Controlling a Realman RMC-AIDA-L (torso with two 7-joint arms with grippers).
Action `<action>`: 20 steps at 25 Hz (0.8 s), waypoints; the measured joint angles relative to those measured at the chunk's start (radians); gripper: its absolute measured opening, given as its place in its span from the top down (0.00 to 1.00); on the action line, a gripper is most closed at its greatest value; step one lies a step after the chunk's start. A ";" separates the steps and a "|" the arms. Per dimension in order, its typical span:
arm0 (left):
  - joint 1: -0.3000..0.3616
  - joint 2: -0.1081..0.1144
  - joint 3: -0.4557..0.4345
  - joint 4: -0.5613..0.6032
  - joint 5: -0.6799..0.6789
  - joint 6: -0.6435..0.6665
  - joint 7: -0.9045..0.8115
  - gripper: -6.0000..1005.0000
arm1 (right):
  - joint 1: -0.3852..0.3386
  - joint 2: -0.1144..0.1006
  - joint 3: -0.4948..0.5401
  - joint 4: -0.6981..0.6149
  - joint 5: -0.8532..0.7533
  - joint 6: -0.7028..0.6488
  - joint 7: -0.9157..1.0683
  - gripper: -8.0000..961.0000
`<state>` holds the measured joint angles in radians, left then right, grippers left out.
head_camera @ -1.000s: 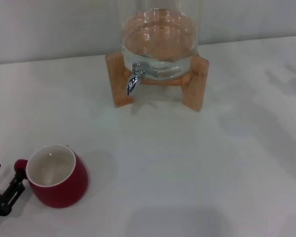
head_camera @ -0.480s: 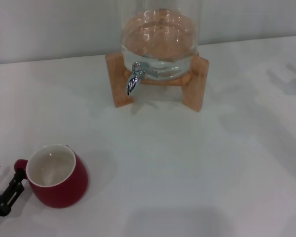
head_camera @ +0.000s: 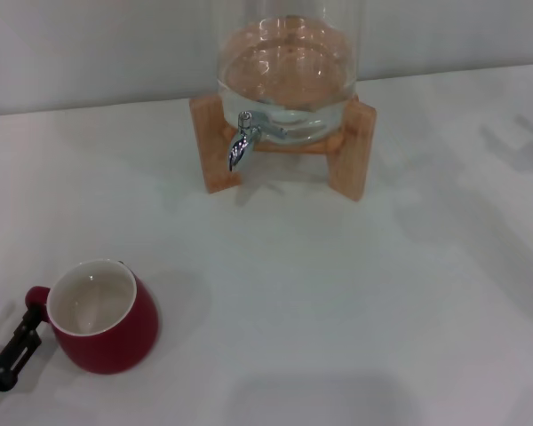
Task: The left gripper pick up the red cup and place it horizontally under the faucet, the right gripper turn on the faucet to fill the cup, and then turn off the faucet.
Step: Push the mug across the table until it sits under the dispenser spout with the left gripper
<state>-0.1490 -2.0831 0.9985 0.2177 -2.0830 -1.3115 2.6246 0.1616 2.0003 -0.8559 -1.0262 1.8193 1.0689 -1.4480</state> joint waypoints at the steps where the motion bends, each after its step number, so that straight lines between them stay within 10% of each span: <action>1: 0.000 0.000 0.000 0.000 0.000 0.000 0.000 0.35 | 0.000 0.000 0.000 0.000 0.000 0.000 0.000 0.19; 20: -0.009 0.000 0.000 0.000 0.000 0.004 0.000 0.35 | -0.004 0.000 0.003 0.002 0.000 0.011 0.001 0.19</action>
<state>-0.1577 -2.0831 0.9986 0.2178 -2.0831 -1.3071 2.6246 0.1577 2.0003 -0.8526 -1.0246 1.8192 1.0803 -1.4470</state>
